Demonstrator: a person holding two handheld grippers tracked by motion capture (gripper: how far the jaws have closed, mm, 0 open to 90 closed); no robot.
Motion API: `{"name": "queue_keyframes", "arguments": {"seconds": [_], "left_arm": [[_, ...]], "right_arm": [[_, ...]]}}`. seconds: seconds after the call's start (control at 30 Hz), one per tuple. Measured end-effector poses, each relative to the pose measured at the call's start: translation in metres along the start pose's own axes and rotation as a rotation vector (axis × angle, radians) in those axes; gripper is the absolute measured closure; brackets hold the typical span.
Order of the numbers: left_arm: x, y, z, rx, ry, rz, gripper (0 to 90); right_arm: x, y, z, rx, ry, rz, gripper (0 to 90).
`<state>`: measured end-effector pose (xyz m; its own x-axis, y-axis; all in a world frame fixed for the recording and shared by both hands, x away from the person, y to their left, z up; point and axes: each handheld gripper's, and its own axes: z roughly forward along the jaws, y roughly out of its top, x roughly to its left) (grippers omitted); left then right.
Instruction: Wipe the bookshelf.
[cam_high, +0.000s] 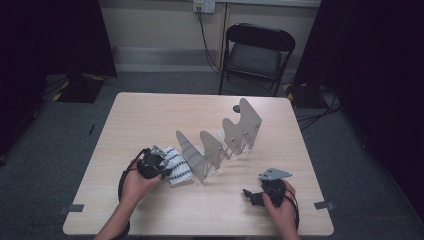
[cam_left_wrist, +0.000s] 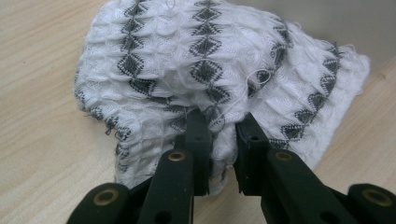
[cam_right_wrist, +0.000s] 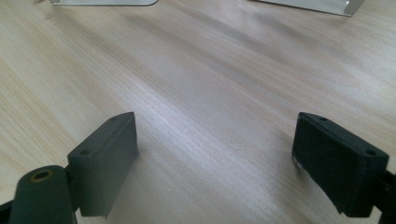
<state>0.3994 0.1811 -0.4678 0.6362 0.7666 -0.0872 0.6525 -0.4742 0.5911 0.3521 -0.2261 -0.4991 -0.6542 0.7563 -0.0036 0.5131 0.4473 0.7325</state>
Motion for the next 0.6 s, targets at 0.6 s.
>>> {"name": "queue_keyframes", "arguments": {"seconds": [0.6], "left_arm": [[-0.028, -0.005, 0.005, 0.001, -0.066, 0.046, 77.5]], "right_arm": [[0.0, 0.0, 0.0, 0.001, 0.001, 0.0, 13.4]]}}
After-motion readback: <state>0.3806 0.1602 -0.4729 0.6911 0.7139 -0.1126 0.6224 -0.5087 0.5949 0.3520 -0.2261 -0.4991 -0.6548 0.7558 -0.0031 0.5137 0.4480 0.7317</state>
